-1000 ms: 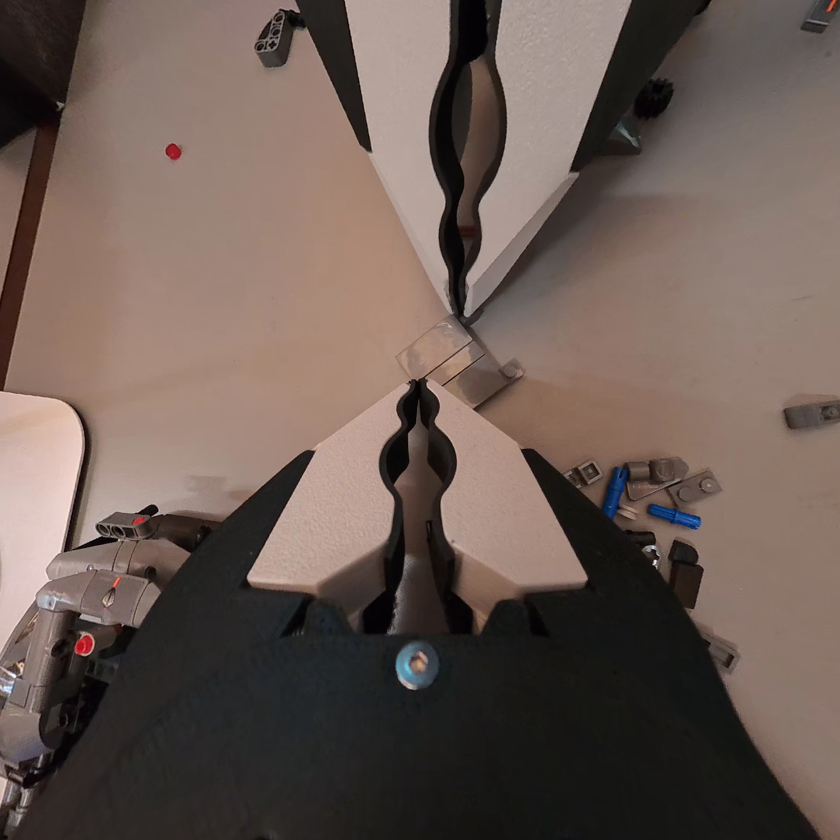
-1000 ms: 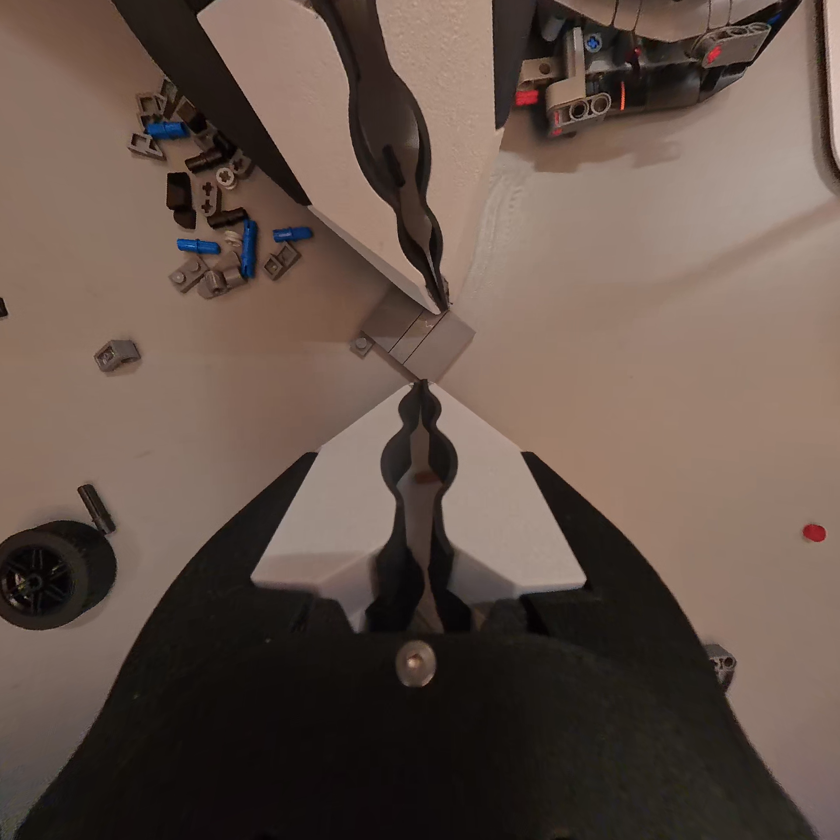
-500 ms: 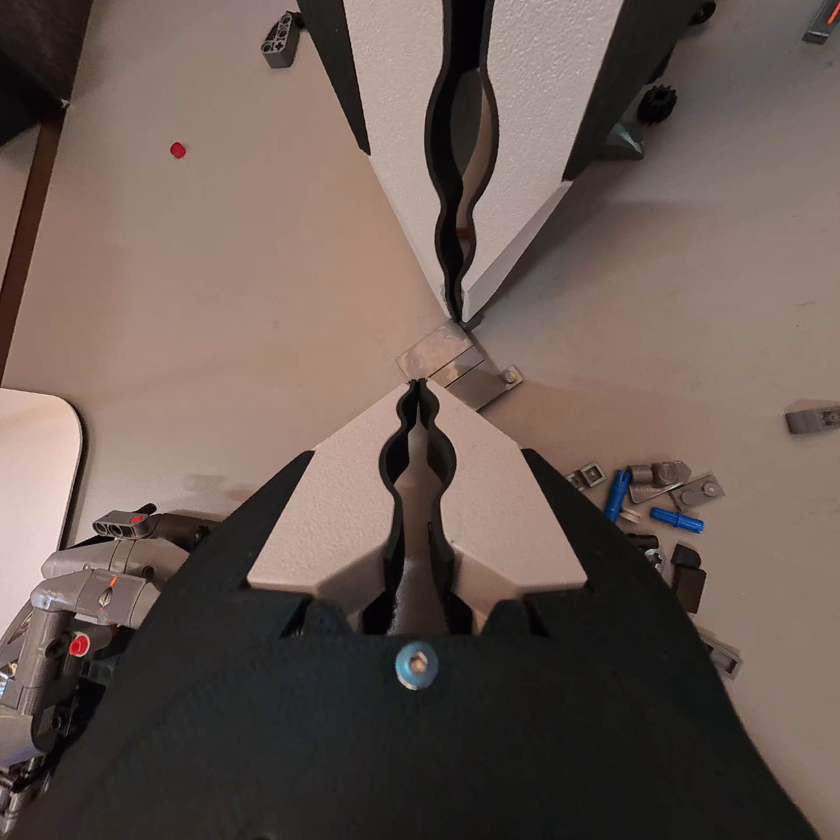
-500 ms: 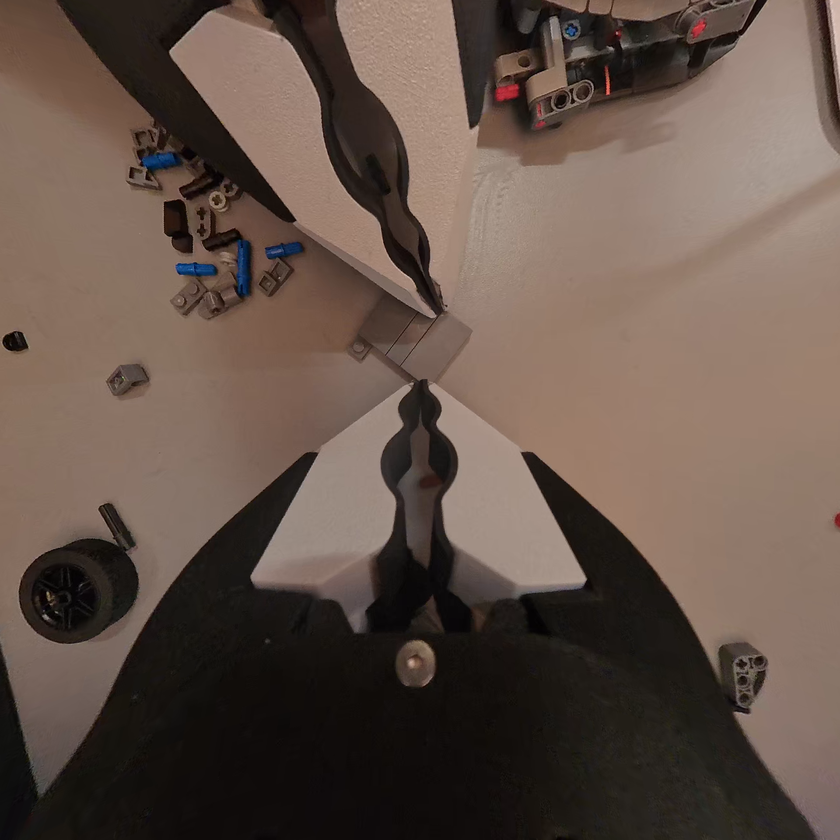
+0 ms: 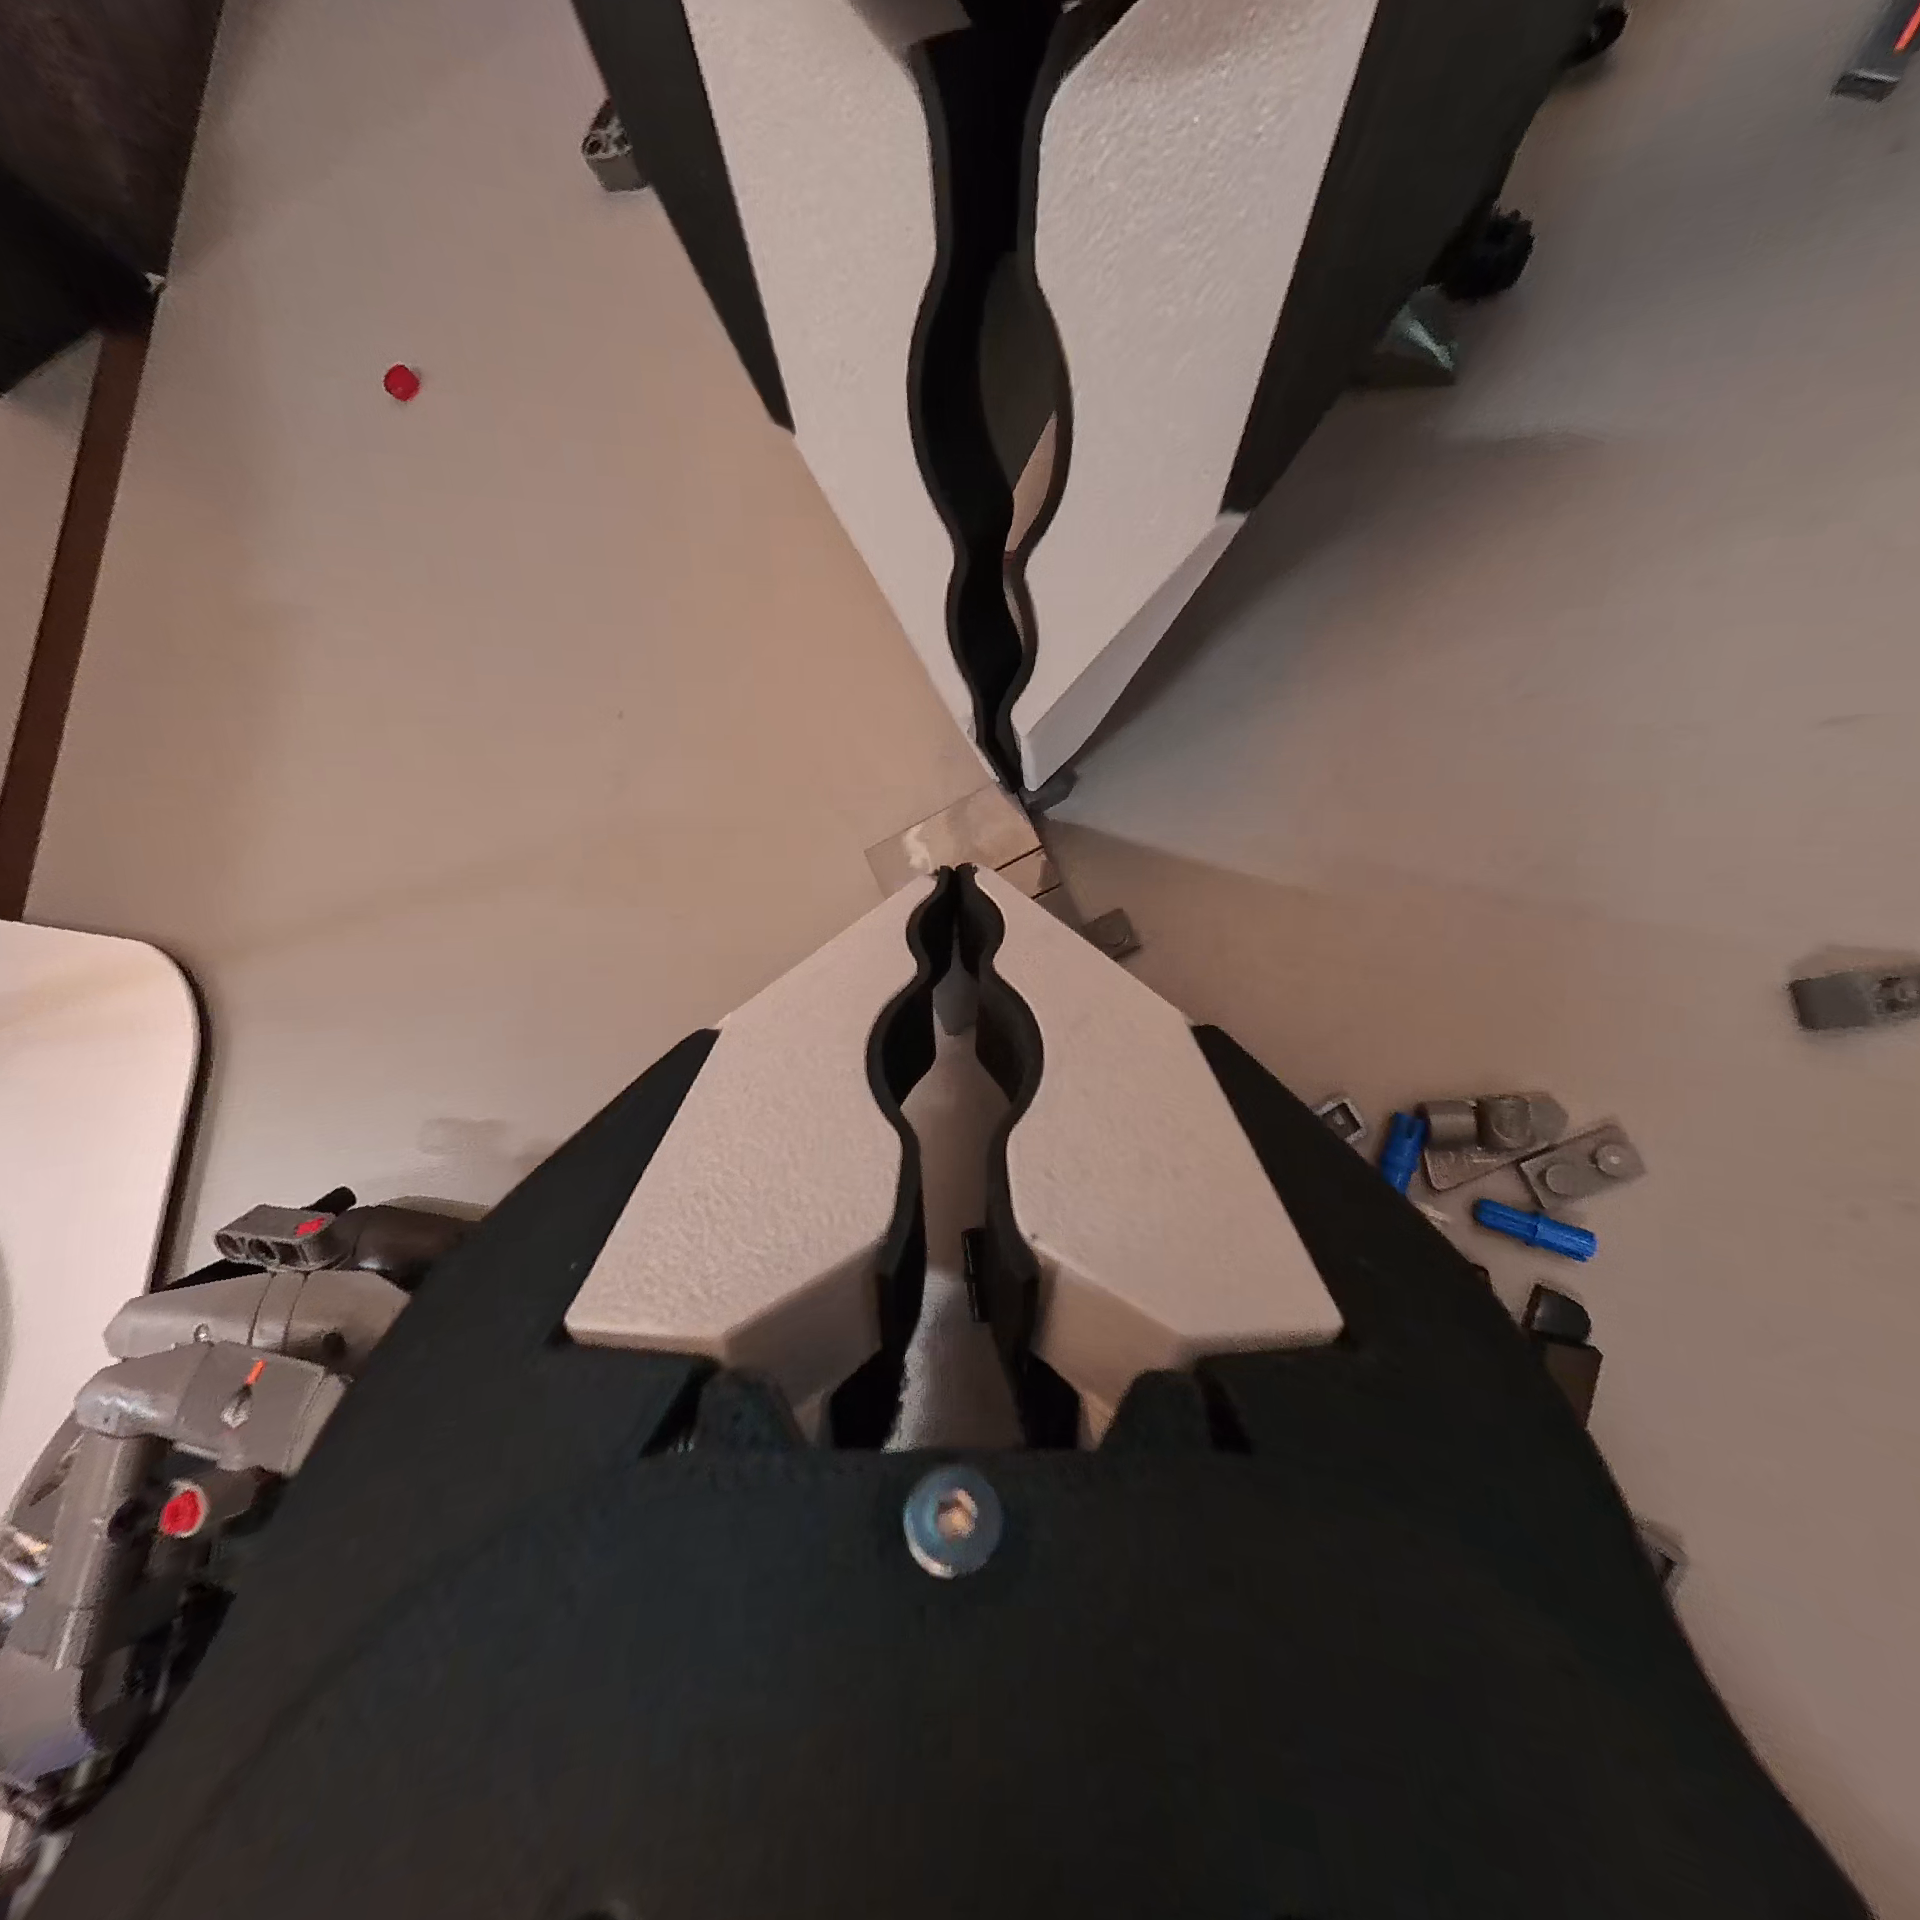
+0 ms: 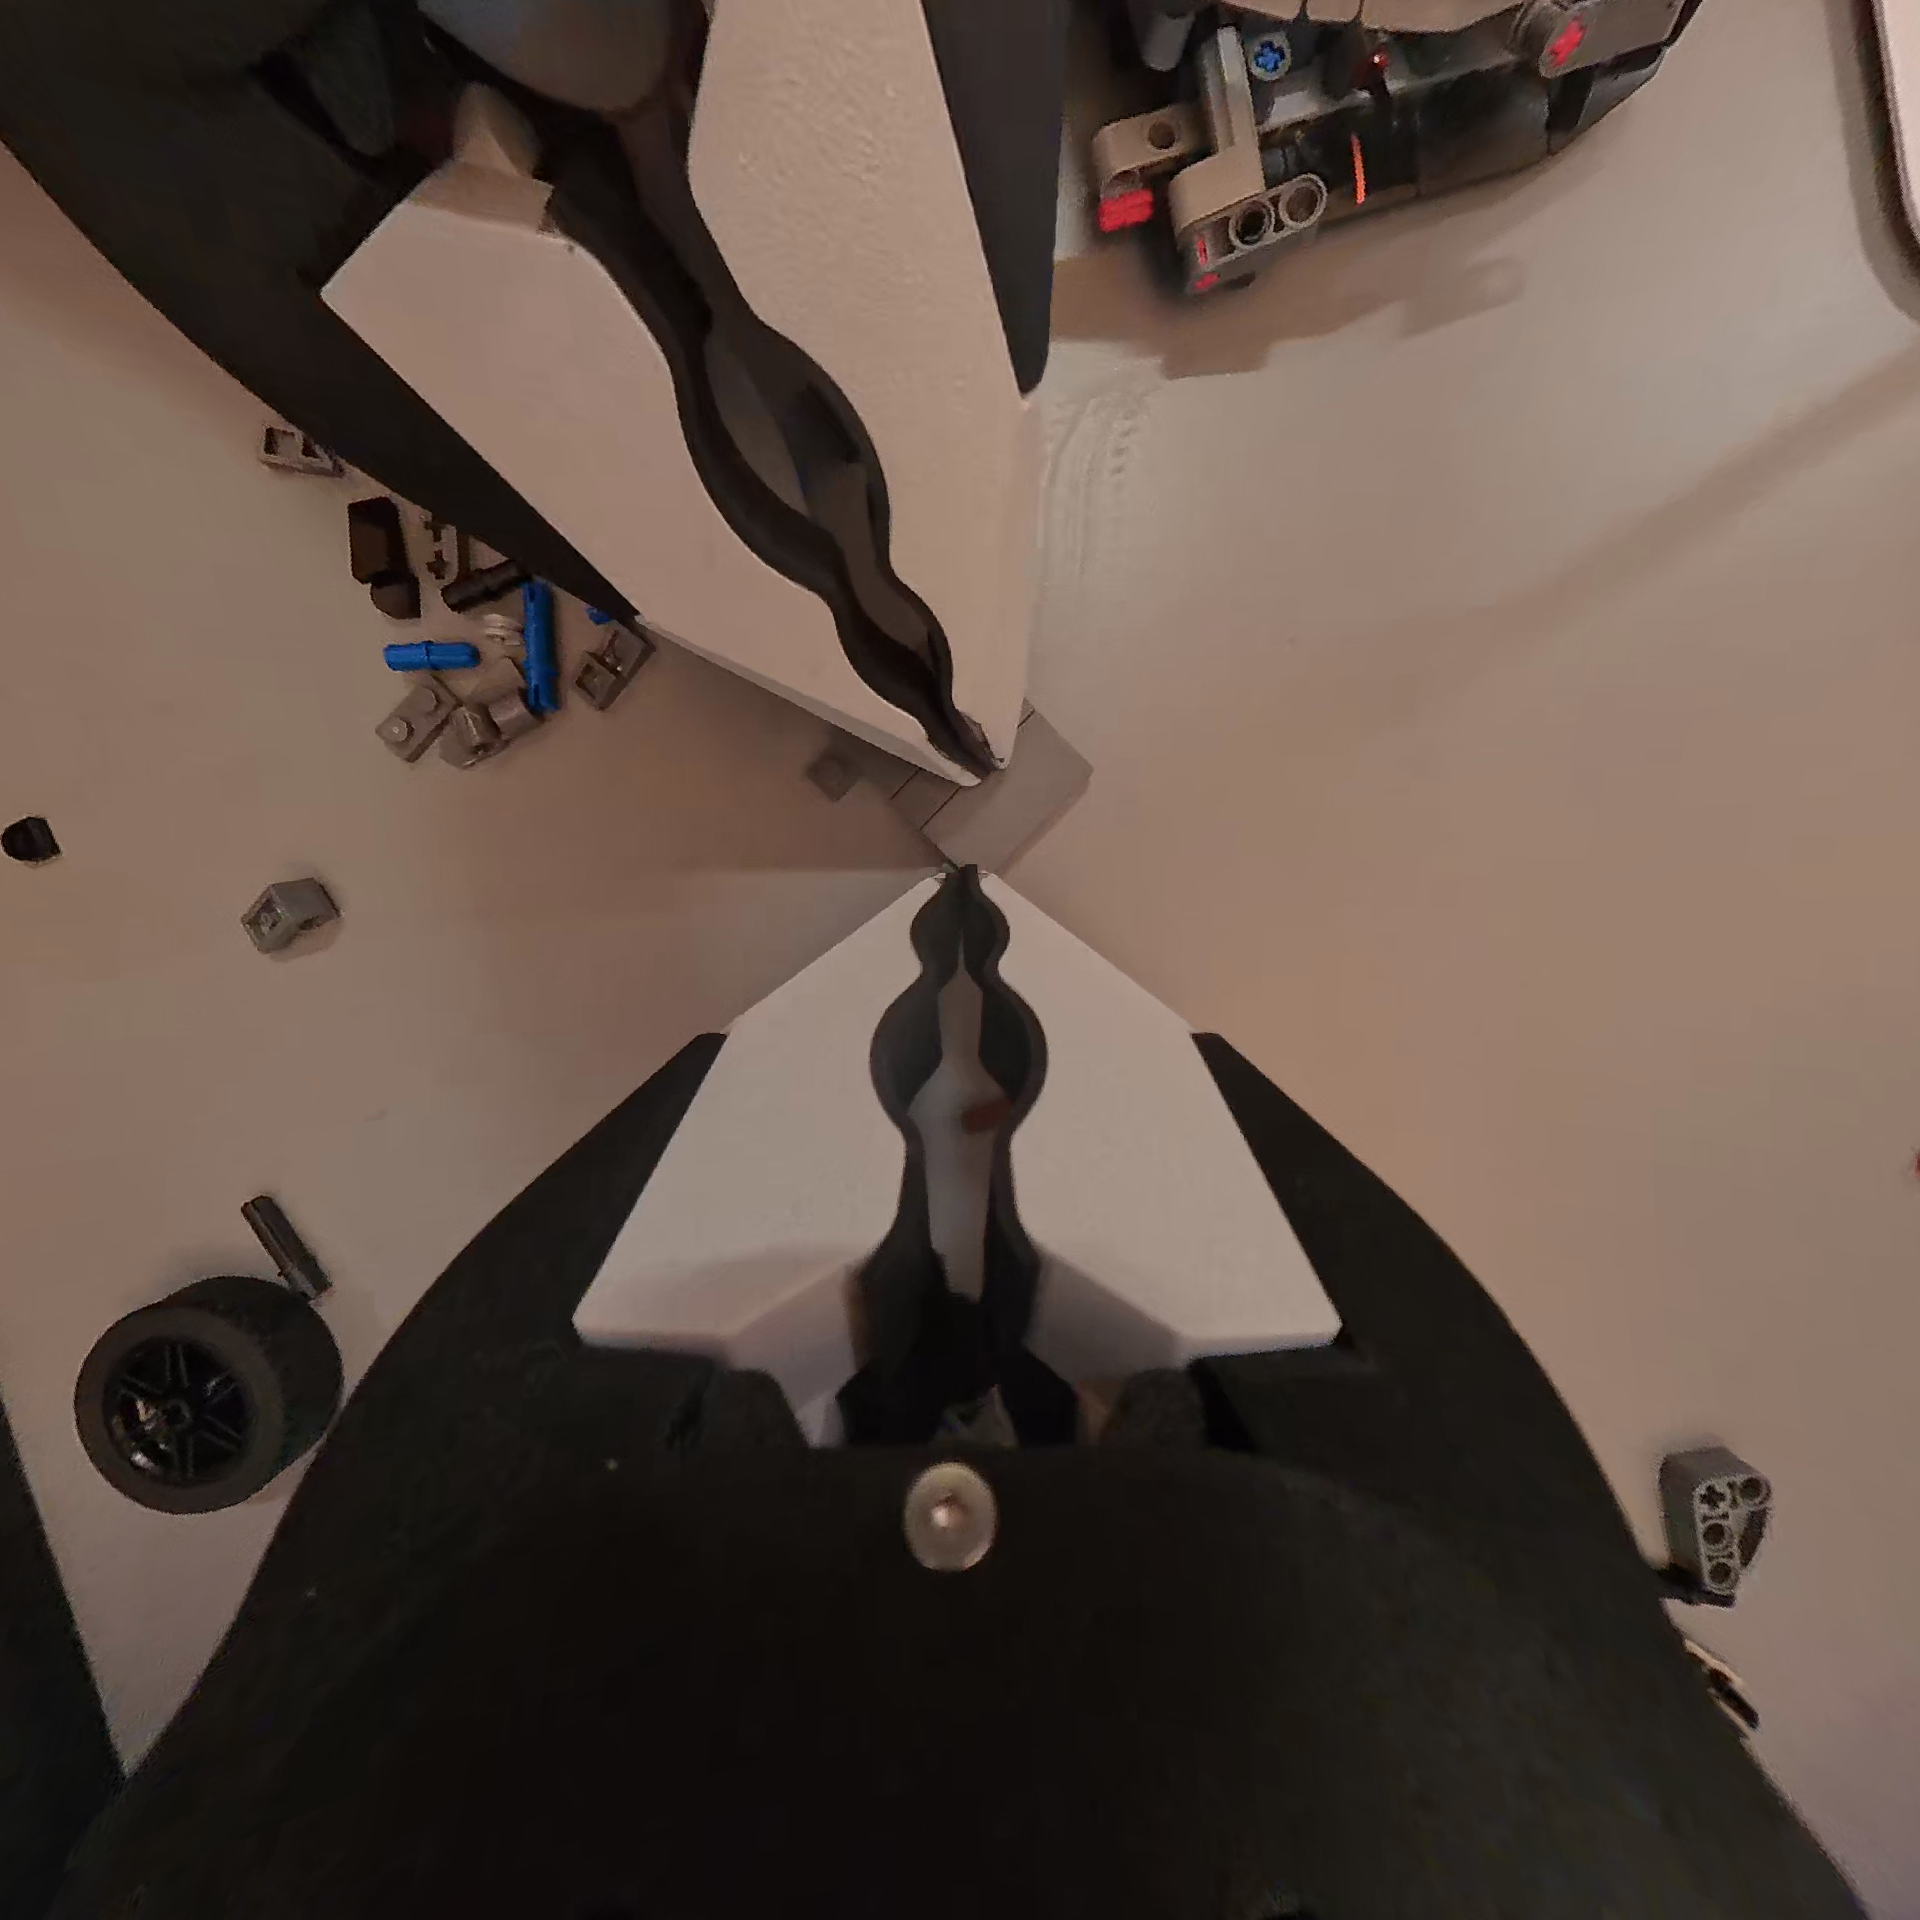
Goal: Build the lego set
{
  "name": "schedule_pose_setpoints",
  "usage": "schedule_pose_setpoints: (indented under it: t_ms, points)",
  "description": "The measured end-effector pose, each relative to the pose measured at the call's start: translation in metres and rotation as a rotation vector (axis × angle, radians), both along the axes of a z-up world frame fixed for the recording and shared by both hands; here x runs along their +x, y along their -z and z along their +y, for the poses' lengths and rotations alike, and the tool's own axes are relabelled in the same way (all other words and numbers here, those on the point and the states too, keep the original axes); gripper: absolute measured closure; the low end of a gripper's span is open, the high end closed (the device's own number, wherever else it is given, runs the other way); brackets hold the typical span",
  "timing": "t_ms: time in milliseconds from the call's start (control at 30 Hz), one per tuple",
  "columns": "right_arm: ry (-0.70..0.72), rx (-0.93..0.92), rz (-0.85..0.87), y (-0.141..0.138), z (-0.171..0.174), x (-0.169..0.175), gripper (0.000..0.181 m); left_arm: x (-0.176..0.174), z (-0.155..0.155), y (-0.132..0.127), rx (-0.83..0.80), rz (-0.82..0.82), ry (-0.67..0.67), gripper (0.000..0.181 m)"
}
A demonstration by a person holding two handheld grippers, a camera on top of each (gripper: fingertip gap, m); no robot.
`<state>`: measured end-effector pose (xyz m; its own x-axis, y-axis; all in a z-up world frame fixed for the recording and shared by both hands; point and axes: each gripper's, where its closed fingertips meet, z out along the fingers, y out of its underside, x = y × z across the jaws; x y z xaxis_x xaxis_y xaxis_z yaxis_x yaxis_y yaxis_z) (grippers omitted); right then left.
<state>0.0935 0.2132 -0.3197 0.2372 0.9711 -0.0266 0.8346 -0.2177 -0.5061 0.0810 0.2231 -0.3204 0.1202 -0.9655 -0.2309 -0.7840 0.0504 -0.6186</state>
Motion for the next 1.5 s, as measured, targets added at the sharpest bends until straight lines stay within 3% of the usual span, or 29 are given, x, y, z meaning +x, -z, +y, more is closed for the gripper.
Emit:
schedule_pose_setpoints:
  t_ms: [333, 500, 700, 833, 1300, 1500]
  points:
    - [0.060, -0.030, 0.083, -0.016, 0.008, 0.004, 0.181, 0.000, -0.001, 0.000, -0.020, -0.019, 0.006, 0.181]
    - [0.018, -0.036, 0.049, -0.010, 0.002, 0.007, 0.181, 0.000, -0.001, 0.000, -0.024, -0.020, 0.005, 0.181]
    - [-0.031, -0.040, -0.020, 0.005, -0.005, 0.008, 0.167, 0.000, -0.001, 0.000, -0.026, -0.020, 0.005, 0.181]
    - [-0.029, -0.020, -0.027, 0.006, -0.002, 0.007, 0.178, 0.000, -0.002, 0.000, -0.026, -0.021, 0.006, 0.181]
    - [-0.026, -0.039, -0.026, -0.002, -0.006, 0.013, 0.180, -0.002, -0.001, 0.000, -0.020, -0.007, 0.010, 0.181]
    - [-0.021, -0.043, -0.049, 0.001, -0.006, 0.016, 0.180, -0.008, 0.004, -0.014, -0.060, -0.078, -0.010, 0.181]
